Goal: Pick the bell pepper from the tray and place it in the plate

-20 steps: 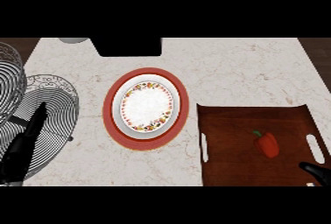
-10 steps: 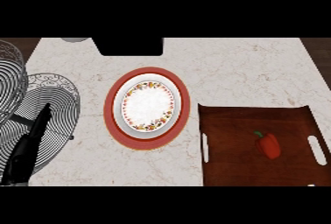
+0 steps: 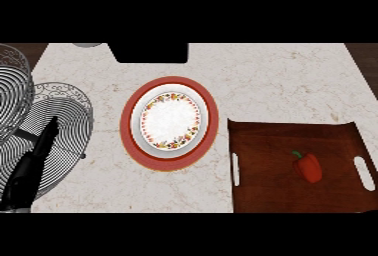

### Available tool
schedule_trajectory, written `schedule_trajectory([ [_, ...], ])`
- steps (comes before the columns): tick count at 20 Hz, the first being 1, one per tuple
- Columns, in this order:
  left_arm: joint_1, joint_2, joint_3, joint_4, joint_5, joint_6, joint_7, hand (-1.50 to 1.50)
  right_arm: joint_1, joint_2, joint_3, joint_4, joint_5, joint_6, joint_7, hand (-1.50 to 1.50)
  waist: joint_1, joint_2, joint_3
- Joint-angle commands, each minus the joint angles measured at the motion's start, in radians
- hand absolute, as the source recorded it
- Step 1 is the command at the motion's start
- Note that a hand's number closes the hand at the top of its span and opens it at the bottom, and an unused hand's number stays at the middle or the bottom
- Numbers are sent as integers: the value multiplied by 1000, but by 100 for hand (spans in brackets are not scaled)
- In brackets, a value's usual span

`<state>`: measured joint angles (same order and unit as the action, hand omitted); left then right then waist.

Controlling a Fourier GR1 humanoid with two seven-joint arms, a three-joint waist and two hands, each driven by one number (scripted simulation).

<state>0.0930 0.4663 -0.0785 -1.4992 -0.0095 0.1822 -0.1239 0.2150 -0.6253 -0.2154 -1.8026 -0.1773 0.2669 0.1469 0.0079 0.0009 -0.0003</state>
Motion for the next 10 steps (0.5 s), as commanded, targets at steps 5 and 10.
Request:
schedule_trajectory([
  [5, -14, -22, 43, 100, -6, -39, -90, 0, -167, -45, 108, 194, 124, 118, 65, -150, 4, 1, 0],
  [10, -2, -26, 35, 18, -36, -31, -15, 0, -187, -16, 215, 280, 293, 133, 1, -150, 1, 0, 1],
])
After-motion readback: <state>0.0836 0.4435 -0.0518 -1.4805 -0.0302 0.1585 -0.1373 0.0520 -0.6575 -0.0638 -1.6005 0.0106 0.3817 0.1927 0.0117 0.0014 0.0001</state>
